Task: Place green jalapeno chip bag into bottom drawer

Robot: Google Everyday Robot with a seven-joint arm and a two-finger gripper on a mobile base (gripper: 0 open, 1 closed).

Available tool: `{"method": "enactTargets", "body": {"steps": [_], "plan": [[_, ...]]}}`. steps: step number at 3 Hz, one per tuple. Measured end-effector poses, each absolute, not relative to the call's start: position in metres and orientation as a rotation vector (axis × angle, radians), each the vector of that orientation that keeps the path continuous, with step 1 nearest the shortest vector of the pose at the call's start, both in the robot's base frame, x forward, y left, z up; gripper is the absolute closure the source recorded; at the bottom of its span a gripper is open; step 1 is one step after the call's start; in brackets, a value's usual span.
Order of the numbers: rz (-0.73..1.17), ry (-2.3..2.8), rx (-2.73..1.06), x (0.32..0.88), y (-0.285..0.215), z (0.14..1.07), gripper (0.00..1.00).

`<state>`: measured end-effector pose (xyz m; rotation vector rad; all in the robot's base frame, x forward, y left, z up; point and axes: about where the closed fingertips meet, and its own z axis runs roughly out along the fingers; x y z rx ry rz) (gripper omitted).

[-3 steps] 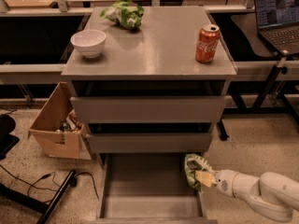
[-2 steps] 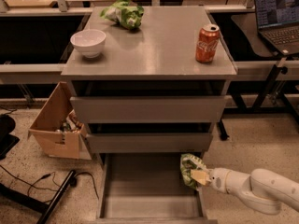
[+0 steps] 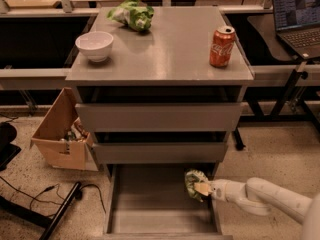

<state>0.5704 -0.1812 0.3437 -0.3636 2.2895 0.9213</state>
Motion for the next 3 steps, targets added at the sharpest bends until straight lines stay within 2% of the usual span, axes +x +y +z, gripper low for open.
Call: {"method": "enactTargets", "body": {"steps": [1, 3], "plan": [[0.986, 2.3, -0.38, 0.578, -0.171, 0.286, 1.0], [1.188, 2.265, -0.581, 0.554, -0.132, 0.248, 1.0]]}}
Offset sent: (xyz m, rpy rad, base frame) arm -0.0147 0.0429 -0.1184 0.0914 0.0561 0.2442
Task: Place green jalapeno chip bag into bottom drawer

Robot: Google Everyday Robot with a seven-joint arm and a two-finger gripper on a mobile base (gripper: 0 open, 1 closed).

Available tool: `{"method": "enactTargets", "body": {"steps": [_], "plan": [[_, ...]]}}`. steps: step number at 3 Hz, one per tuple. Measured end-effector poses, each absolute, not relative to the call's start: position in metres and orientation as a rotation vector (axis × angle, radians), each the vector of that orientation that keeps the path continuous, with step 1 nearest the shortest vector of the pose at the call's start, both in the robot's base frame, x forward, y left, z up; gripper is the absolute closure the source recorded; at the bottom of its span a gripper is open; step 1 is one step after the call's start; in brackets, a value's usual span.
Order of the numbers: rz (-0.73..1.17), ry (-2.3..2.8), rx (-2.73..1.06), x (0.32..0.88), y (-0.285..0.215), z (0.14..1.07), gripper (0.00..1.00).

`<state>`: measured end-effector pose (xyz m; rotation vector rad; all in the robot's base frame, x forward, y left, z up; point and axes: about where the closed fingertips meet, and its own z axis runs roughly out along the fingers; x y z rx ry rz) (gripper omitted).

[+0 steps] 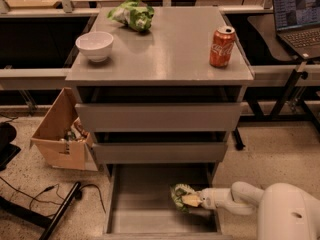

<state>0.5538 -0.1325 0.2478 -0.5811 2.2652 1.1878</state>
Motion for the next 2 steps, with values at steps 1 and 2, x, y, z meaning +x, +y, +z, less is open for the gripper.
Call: {"method": "enactTargets", "body": {"steps": [1, 2], "plan": [[1.231, 2.249, -0.602, 0.5487, -0.1259, 0.2502, 0.85], [1.231, 2.249, -0.602, 0.5487, -0.1259, 0.2502, 0.62]]}}
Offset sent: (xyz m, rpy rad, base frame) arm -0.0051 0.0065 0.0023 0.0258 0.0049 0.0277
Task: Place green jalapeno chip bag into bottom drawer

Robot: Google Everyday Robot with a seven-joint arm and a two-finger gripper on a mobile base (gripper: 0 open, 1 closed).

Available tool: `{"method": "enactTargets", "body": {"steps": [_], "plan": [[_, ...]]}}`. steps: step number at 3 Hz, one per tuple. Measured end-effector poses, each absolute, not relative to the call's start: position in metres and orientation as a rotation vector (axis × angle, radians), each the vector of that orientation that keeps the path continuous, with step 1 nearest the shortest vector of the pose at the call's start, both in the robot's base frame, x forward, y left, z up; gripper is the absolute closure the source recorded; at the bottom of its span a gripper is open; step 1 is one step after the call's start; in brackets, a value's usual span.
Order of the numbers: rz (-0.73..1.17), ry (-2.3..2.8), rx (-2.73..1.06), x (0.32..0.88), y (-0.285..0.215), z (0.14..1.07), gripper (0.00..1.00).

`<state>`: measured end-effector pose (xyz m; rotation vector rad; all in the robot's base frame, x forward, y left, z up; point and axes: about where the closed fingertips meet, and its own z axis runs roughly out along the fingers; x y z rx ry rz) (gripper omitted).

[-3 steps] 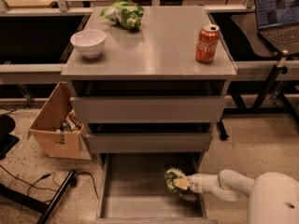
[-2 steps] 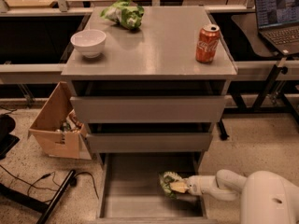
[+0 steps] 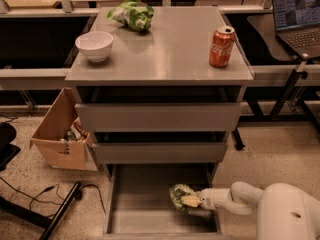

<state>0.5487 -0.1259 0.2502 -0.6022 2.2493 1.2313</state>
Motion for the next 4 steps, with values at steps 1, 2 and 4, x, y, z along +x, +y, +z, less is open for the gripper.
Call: {"method": "enactTargets", "body": {"steps": [1, 2, 4], "plan": [[1.231, 2.249, -0.602, 0.549, -0.126, 0.25, 0.39], [1.231, 2.249, -0.602, 0.549, -0.126, 0.25, 0.15], [1.257, 2.24, -0.643, 0.548, -0.123, 0.265, 0.0]]}}
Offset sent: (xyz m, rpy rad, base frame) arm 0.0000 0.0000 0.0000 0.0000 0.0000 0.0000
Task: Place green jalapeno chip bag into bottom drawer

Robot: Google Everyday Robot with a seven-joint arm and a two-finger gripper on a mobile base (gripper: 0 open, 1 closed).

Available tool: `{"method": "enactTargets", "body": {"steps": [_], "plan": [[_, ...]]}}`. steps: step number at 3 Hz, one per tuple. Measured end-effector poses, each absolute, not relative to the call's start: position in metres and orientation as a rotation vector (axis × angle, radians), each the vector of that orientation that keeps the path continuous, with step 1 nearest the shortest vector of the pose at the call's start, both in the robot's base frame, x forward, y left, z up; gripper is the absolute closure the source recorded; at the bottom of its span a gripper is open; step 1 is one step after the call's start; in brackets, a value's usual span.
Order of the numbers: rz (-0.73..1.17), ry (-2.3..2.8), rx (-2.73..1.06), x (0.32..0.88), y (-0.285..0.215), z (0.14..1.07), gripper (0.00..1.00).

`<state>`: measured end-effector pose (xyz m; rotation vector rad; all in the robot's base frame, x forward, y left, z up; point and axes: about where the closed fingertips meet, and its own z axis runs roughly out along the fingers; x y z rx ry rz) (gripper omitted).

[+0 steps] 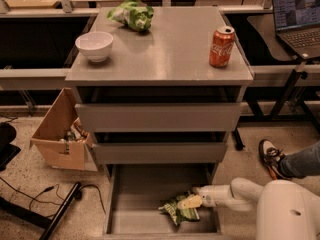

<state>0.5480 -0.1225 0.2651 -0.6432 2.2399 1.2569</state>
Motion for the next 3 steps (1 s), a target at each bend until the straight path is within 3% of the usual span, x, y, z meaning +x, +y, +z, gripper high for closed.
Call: {"method": "enactTargets", "body": {"steps": [1, 3], "plan": [[1.18, 2.268, -0.736, 0.543, -0.134, 0.288, 0.0], [1.061, 2.455, -1.041, 0.474, -0.158, 0.388, 0.0]]}}
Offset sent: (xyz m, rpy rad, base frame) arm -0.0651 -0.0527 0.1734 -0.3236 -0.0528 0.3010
